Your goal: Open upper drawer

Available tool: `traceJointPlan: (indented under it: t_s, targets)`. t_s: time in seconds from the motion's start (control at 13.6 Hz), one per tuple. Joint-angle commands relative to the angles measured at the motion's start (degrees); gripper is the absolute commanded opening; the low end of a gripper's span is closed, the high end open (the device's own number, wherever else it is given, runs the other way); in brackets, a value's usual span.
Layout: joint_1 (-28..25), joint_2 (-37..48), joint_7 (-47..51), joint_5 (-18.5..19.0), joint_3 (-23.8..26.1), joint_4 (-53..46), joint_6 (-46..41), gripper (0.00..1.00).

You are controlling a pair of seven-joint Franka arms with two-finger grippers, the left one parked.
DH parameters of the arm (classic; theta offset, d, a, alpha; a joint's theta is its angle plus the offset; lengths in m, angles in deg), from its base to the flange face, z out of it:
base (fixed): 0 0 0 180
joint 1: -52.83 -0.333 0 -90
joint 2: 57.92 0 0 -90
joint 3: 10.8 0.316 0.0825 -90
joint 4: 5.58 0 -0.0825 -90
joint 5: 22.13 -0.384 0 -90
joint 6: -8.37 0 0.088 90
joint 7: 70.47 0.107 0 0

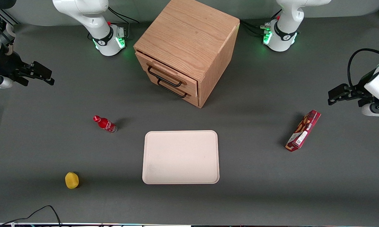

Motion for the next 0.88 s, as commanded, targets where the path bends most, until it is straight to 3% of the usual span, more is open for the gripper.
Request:
traceJointPlan:
  t_s: [0.0,0.81]
  targets:
    - [0.1,-0.7,-1.4,-0.1,-0.2,-1.5,-0.6,1.0]
    - [-0.2,-0.5,-1.4,-0.2,-0.1,-1.8,-1.2,1.0]
